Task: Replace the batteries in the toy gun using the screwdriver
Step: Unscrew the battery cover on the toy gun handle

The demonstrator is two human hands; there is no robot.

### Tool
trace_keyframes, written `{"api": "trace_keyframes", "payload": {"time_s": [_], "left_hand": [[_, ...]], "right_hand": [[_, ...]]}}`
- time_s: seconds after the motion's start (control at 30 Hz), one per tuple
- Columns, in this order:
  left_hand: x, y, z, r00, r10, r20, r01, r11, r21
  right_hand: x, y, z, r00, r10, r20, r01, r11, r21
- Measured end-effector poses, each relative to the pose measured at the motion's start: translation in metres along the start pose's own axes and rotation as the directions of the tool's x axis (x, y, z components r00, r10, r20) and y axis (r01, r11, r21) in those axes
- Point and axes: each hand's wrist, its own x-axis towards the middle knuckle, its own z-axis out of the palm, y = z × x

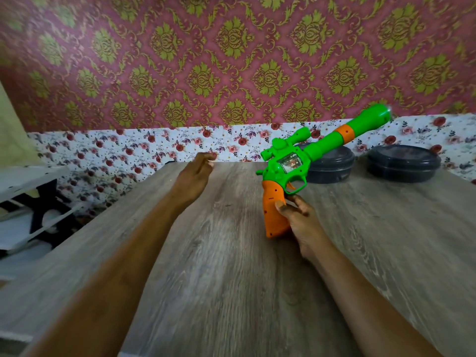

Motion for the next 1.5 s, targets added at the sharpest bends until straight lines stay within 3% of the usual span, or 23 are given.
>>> {"api": "trace_keyframes", "payload": {"time_s": [0.07,0.2,0.37,0.57,0.73,0.93,1.03,1.1,1.13,1.2,1.23,1.3,1.5], "left_hand": [[-0.007,-0.008,0.001,0.993,0.117,-0.008,-0.117,0.993,0.025],[-0.015,-0.025,-0.002,0.956,0.286,-0.069,-0.261,0.932,0.251],[-0.031,-0.045,0.007,0.888,0.328,-0.321,-0.258,0.936,0.241],[-0.038,-0.063,0.016,0.962,0.152,-0.229,-0.066,0.937,0.344],[-0.045,-0.054,0.024,1.0,-0.005,0.018,-0.006,0.813,0.583],[-0.049,-0.055,0.02,0.998,-0.062,-0.011,0.057,0.824,0.564],[-0.052,-0.043,0.015,0.984,-0.089,-0.153,0.149,0.884,0.443],[-0.053,-0.026,0.012,0.976,-0.075,-0.206,0.132,0.951,0.281],[-0.053,-0.016,0.013,0.982,-0.075,-0.174,0.106,0.978,0.179],[-0.058,0.01,0.022,0.991,-0.122,0.047,0.127,0.983,-0.131],[-0.062,0.022,0.028,0.966,-0.147,0.213,0.208,0.93,-0.303],[-0.067,0.039,0.04,0.887,-0.133,0.442,0.348,0.822,-0.451],[-0.066,0.048,0.064,0.894,-0.041,0.446,0.292,0.81,-0.509]], "right_hand": [[0.0,0.0,0.0,1.0,0.012,-0.006,-0.012,1.0,0.002],[0.0,0.001,-0.001,1.0,0.011,0.008,-0.011,1.0,0.018],[0.0,0.002,-0.001,0.998,0.01,0.06,-0.012,1.0,0.027],[0.004,0.005,-0.005,0.999,-0.003,0.049,0.0,0.999,0.05],[0.004,0.004,-0.007,0.999,0.002,0.044,-0.006,0.994,0.106],[0.002,-0.001,-0.009,0.997,0.037,0.064,-0.05,0.976,0.214],[0.002,-0.002,-0.01,0.996,0.044,0.077,-0.06,0.972,0.228],[0.002,-0.003,-0.01,0.996,0.034,0.082,-0.051,0.973,0.224],[0.002,-0.003,-0.01,0.996,0.025,0.089,-0.044,0.975,0.217],[0.001,-0.003,-0.01,0.993,0.004,0.117,-0.027,0.98,0.198],[0.0,-0.003,-0.01,0.992,-0.002,0.13,-0.022,0.983,0.181],[-0.002,-0.004,-0.012,0.99,-0.013,0.141,-0.009,0.988,0.153],[0.0,-0.009,-0.021,0.989,-0.066,0.132,0.047,0.989,0.142]]}}
